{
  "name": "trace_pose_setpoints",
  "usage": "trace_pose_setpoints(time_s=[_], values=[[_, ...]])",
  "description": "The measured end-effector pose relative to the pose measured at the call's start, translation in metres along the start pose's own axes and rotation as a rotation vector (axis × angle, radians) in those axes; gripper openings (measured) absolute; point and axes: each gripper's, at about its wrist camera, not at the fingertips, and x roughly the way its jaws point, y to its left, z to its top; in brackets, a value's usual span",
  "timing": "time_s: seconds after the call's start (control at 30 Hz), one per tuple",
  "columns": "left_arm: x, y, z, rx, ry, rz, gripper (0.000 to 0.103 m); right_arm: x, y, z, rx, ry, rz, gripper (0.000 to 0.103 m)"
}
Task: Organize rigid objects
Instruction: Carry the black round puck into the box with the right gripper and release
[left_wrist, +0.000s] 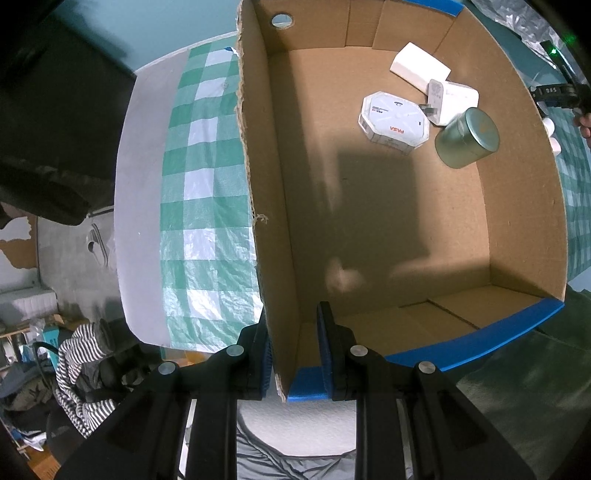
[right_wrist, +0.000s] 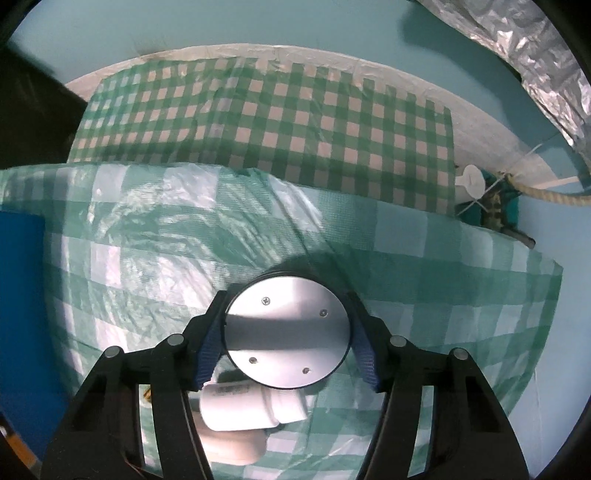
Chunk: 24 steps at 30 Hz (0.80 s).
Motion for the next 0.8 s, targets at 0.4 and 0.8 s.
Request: trace_pose_setpoints(time_s=[0.4,0.8], values=[[-0.001,0.0,-0.001,0.007,-0.01,0.0,0.022,-0.01,0.026,-0.006,-0.041,0.032,0.023,0.062],[-0.003,-0.001,-0.002,0.021,-0.019,-0.005,0.022,-0.049,0.066,-0.026,-0.102,0.007,0.072,0.062]])
